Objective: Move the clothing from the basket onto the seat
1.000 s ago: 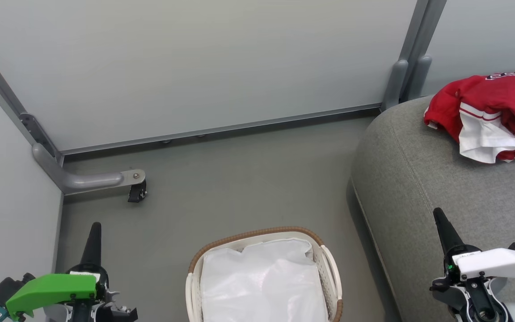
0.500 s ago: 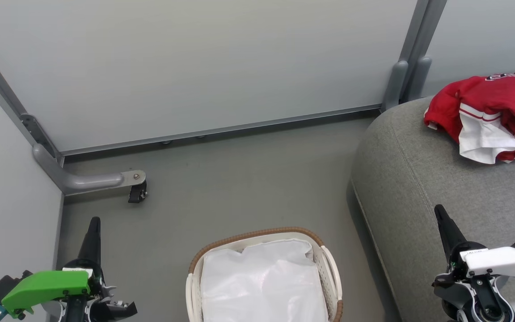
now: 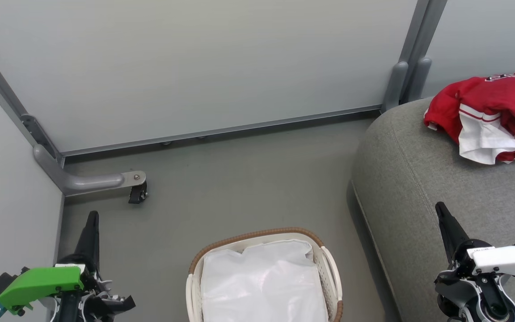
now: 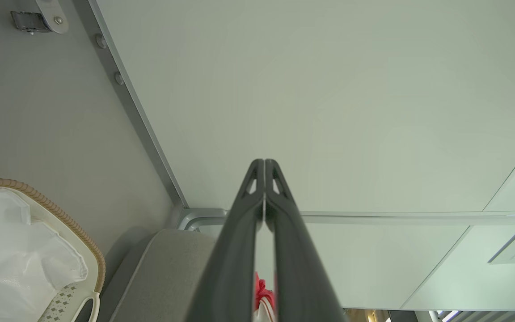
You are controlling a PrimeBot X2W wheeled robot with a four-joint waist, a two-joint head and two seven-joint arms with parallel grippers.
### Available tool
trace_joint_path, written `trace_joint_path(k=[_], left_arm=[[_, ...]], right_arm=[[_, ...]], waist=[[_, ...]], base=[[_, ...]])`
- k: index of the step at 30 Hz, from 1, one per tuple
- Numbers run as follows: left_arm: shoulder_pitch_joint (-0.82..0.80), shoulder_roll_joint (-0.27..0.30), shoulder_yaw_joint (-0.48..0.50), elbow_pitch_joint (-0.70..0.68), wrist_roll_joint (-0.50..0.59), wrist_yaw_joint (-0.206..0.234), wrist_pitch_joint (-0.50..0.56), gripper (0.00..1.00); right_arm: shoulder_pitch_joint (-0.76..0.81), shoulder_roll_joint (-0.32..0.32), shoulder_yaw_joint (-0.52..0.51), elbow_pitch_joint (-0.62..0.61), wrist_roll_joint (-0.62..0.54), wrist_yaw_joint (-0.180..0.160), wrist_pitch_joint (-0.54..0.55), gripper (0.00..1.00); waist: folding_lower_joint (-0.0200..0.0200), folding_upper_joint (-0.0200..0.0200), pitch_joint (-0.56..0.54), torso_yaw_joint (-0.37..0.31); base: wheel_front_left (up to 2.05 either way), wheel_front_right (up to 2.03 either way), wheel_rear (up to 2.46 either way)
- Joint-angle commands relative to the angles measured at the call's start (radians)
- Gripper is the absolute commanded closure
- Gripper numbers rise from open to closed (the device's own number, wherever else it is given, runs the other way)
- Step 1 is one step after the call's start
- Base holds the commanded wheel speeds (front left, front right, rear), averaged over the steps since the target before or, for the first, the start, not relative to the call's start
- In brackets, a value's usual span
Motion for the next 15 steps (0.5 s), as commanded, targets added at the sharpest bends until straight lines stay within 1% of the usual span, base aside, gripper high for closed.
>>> trace_joint_path(k=[1, 15], left_arm=[[-0.019, 0.007, 0.005, -0.005, -0.021, -0.005, 0.007, 1.00], [-0.017, 0.007, 0.006, -0.005, -0.030, -0.005, 0.012, 1.00]], right_arm=[[-0.010, -0.006, -0.004, -0.005, 0.022, 0.000, 0.008, 1.00], [-0.010, -0.006, -0.005, -0.005, 0.034, 0.000, 0.012, 1.00]], waist=[[0.0000, 0.0000, 0.000, 0.000], [0.0000, 0.0000, -0.001, 0.000]], base=[[0.00, 0.00, 0.00], [0.00, 0.00, 0.00]])
